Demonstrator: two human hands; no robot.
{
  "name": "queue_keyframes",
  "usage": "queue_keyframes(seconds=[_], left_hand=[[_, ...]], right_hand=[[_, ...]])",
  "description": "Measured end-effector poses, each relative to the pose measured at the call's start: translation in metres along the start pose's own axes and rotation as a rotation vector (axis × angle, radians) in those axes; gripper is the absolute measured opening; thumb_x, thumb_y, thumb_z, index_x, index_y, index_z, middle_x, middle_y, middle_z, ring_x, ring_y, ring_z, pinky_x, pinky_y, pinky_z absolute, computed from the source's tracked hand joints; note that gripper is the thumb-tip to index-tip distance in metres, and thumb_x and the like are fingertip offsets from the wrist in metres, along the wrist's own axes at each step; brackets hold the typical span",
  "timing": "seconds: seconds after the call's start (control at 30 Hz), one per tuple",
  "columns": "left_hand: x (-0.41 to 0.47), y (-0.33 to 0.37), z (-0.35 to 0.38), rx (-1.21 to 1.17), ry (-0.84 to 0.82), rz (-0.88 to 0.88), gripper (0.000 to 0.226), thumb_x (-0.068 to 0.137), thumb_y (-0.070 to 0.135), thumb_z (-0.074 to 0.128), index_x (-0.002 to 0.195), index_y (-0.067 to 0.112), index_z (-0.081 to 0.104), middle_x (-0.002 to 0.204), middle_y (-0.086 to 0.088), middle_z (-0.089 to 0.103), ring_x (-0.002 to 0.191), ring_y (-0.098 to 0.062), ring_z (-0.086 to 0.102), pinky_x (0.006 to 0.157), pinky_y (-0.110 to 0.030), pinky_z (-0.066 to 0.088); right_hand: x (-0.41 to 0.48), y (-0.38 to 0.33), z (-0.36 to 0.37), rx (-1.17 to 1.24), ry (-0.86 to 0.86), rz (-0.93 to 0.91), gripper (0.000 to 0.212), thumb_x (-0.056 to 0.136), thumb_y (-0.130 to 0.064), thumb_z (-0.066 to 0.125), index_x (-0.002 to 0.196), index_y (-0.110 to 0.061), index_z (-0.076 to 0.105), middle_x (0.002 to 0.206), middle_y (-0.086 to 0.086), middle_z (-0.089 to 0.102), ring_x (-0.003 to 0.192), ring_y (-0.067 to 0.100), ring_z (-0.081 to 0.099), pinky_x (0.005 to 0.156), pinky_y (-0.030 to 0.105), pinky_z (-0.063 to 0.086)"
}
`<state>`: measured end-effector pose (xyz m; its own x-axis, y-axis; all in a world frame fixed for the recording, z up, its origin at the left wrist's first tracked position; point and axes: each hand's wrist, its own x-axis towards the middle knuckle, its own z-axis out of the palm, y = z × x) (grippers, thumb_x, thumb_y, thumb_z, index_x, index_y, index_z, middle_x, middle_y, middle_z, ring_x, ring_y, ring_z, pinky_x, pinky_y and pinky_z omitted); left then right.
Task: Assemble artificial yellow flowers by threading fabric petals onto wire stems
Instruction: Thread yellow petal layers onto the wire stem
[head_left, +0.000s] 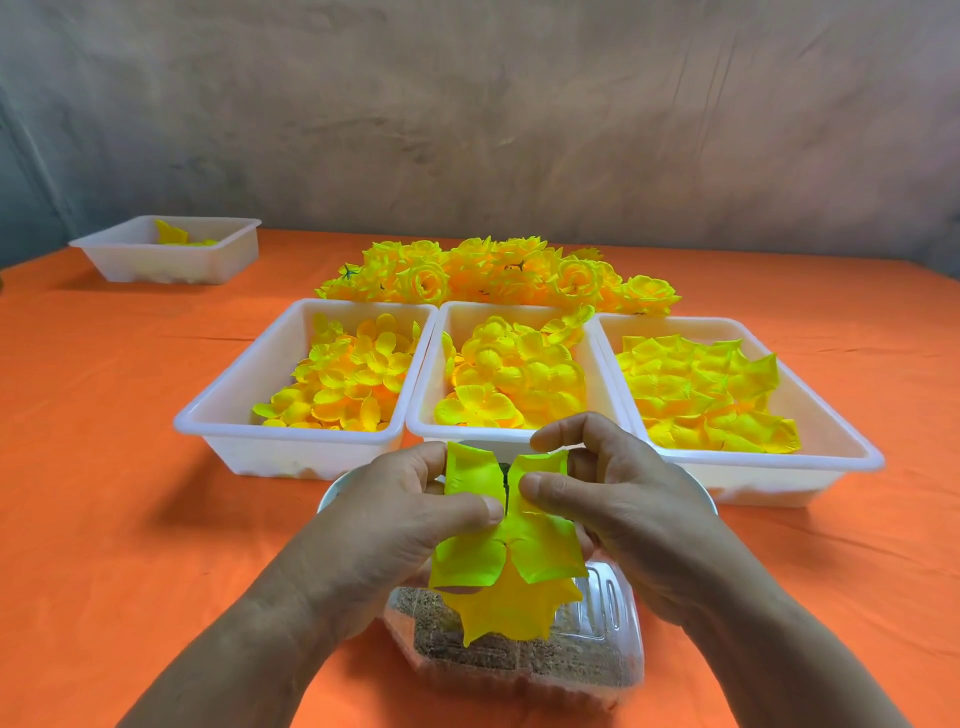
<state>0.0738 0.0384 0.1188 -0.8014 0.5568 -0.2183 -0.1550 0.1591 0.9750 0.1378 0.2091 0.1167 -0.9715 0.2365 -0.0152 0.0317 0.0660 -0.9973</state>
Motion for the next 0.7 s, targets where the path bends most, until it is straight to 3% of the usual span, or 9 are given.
queue_keyframes(seconds=[0.2,0.3,0.43,0.57,0.7], left_hand=[[0.000,-0.003,0.000,0.026,-0.027,-0.007,0.028,0.081,0.000,0.073,0.103,0.017,0.071,0.093,-0.016,0.075,0.074,-0.023,0.073,0.061,-0.038,0.061],[0.001,-0.004,0.000,0.067,-0.032,0.003,0.037,0.064,0.015,0.076,0.101,0.020,0.070,0.093,-0.016,0.075,0.080,-0.026,0.074,0.069,-0.045,0.062],[0.003,-0.008,0.002,0.142,-0.021,0.005,0.041,0.060,0.022,0.071,0.101,0.021,0.067,0.086,-0.013,0.076,0.082,-0.030,0.074,0.075,-0.054,0.058],[0.004,-0.009,0.002,0.194,-0.044,-0.010,0.044,0.062,0.025,0.069,0.105,0.022,0.062,0.088,-0.008,0.077,0.081,-0.027,0.075,0.072,-0.050,0.060],[0.006,-0.008,0.000,0.206,-0.037,-0.027,0.044,0.061,0.024,0.069,0.104,0.020,0.061,0.090,-0.011,0.076,0.082,-0.029,0.075,0.068,-0.045,0.061]], right_hand=[[0.001,0.004,-0.002,-0.050,-0.002,-0.018,0.027,0.081,-0.010,0.075,0.103,-0.019,0.061,0.055,-0.006,0.040,0.049,0.015,0.042,0.042,0.024,0.036],[0.000,0.008,-0.003,-0.110,0.017,-0.043,0.028,0.080,-0.009,0.076,0.101,-0.019,0.061,0.051,-0.010,0.035,0.044,0.010,0.037,0.039,0.019,0.032],[0.000,0.012,-0.003,-0.235,0.044,-0.071,0.028,0.077,-0.015,0.078,0.097,-0.025,0.061,0.048,-0.011,0.036,0.043,0.007,0.036,0.040,0.017,0.030],[0.001,0.018,-0.004,-0.384,0.062,-0.084,0.030,0.074,-0.025,0.078,0.096,-0.033,0.059,0.050,-0.011,0.041,0.045,0.006,0.040,0.044,0.019,0.033],[0.003,0.024,-0.003,-0.366,0.017,-0.060,0.036,0.062,-0.039,0.069,0.095,-0.040,0.055,0.051,-0.013,0.041,0.049,0.007,0.040,0.051,0.029,0.034]])
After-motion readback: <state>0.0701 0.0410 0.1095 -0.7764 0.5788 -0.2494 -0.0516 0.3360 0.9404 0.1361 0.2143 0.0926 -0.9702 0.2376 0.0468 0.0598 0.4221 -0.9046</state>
